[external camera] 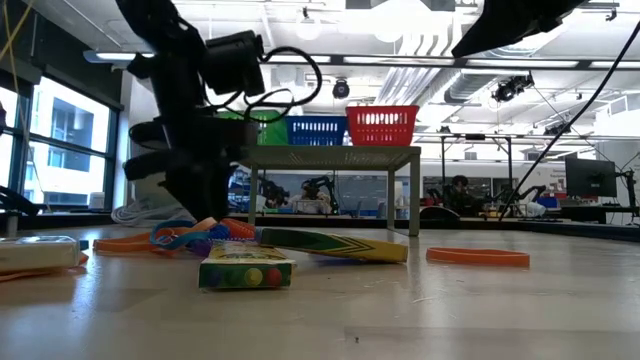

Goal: Pick & Place Office Desk Supplies
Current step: Put the violet spring keychain into the green bin on the shelf

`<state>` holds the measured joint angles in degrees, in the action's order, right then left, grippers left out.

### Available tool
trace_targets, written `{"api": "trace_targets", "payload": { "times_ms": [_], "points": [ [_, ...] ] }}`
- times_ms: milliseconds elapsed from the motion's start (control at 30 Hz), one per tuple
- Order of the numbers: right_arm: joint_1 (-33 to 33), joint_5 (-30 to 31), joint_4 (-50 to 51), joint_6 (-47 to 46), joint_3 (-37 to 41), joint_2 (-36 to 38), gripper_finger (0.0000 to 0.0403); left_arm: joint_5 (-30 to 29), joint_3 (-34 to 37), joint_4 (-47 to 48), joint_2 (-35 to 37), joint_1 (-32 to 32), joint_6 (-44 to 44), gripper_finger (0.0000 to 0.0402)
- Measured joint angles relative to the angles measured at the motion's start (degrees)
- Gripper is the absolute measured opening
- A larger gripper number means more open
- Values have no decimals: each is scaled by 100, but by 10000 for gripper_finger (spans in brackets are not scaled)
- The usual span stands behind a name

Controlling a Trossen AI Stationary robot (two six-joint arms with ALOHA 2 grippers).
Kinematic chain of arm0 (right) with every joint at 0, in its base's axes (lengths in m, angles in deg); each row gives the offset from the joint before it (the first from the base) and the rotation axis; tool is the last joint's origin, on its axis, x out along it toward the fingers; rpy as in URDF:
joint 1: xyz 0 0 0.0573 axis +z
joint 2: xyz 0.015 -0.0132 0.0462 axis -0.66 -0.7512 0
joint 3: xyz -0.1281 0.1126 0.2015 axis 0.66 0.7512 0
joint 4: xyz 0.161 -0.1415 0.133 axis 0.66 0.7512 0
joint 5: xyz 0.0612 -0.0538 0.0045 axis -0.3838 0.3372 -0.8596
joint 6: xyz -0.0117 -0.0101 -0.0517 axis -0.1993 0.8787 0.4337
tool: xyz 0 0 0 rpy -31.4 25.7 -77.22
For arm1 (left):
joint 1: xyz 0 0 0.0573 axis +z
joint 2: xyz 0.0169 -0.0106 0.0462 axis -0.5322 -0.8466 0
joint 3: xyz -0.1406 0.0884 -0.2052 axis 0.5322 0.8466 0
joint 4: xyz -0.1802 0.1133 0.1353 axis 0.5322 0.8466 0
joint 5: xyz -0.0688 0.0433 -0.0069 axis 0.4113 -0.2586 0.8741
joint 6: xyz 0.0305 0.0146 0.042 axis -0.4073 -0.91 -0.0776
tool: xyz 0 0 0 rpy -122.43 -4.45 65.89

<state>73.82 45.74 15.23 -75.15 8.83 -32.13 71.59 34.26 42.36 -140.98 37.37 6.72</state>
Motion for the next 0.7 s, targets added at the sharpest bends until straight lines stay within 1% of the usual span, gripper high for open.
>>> {"api": "trace_targets", "payload": {
  "times_ms": [67, 200, 333, 500, 700],
  "points": [
    [0, 7, 0, 3, 0, 0, 215, 1, 0, -80, 3, 0, -279, 136],
    [0, 39, 0, 7, 0, 0, 215, 3, -2, -191, 8, -2, -469, 136],
    [0, 39, -1, 7, 0, 0, 215, 13, -2, -164, -115, 40, -839, 136],
    [0, 39, -2, 7, 0, 0, 215, 40, -31, -211, -368, 106, -860, 136],
    [-1, 39, -4, 87, 0, 0, 215, 204, -33, -211, -653, 144, -853, 136]
  ]
}}
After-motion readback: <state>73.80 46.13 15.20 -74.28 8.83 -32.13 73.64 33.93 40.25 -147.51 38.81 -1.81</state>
